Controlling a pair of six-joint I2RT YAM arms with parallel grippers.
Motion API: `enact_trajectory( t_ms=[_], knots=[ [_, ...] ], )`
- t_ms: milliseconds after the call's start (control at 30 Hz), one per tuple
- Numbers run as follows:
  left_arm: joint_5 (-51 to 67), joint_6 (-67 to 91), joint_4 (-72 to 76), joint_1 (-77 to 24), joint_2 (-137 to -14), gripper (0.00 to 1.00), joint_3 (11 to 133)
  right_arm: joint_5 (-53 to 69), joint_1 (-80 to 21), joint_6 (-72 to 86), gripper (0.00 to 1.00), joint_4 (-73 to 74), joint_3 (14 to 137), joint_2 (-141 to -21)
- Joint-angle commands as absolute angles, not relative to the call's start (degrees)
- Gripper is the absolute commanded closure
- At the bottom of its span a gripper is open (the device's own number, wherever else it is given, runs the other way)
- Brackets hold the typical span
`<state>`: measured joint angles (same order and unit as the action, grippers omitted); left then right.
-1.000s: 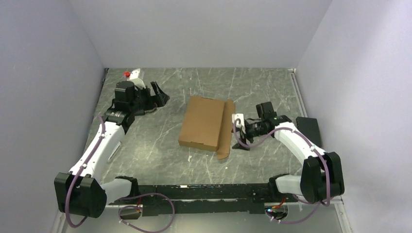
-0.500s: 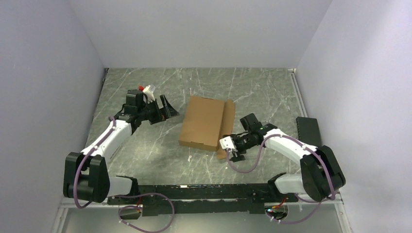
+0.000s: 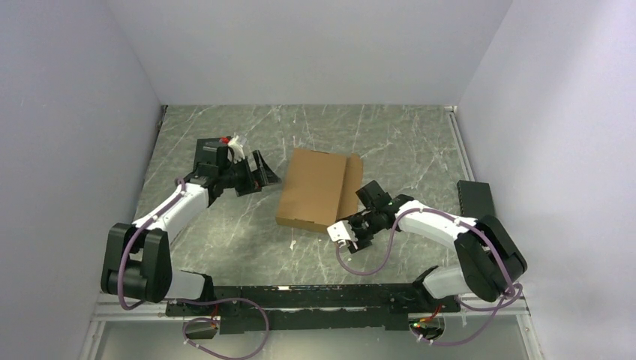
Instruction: Fold the paper box
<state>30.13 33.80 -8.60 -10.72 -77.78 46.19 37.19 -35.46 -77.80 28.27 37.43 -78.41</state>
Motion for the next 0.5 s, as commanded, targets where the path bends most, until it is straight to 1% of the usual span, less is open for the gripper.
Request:
enact_trajectory(
  t_ms=[0,100,467],
  knots=[
    [30.05,32.6,-7.42,-13.07,-78.39,0.0,46.64,35.84,-36.35,-77.32,0.48,26.72,38.1,-78.96],
    [29.6,32.2,-7.84,-14.31,-79.43,0.01,46.93,35.14,-36.85,-76.6,0.52,26.46,38.3,-79.45],
    [28.3,31.18,-8.0,-16.24,-81.39,0.01,47.09,34.58,-37.35,-73.5,0.57,25.91,39.16,-79.98]
  ],
)
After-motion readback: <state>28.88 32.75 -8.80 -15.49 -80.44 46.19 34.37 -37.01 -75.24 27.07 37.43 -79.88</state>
